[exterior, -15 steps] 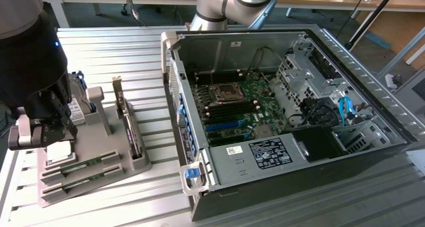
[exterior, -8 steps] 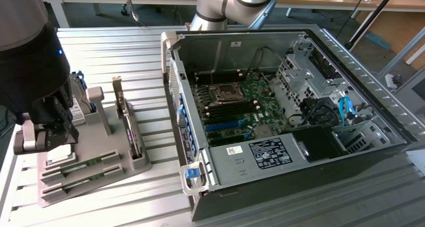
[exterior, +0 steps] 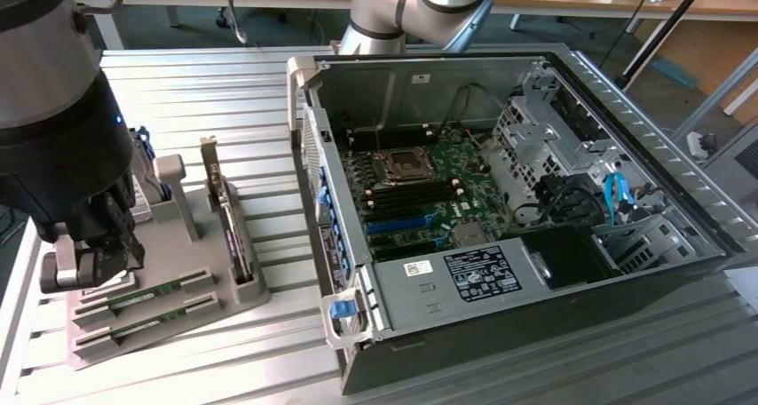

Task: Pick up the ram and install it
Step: 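Pick up the ram and move it above insertion slot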

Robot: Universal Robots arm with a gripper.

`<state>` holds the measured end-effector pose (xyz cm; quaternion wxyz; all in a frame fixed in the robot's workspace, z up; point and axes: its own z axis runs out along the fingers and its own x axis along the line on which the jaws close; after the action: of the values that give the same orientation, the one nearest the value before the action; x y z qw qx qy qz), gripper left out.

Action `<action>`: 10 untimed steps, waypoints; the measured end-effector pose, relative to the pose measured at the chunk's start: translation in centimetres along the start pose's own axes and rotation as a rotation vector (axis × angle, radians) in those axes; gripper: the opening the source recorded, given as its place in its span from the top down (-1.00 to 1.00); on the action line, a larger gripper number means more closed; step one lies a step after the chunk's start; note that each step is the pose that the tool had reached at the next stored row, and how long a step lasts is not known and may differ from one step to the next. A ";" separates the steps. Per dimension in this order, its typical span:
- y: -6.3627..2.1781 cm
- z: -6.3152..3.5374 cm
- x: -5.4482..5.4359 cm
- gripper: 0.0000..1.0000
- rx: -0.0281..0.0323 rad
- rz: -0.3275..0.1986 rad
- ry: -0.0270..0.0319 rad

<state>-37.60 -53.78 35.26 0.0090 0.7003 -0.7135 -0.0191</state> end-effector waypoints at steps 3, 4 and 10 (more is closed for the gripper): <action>-0.03 0.57 0.2 0.79 -0.0017 -0.006 0.0003; -0.03 0.76 0.2 0.79 -0.0022 -0.009 0.0004; -0.08 1.96 0.5 0.79 -0.0050 -0.025 0.0011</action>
<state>-37.61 -54.21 33.30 0.0109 0.7091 -0.7047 -0.0206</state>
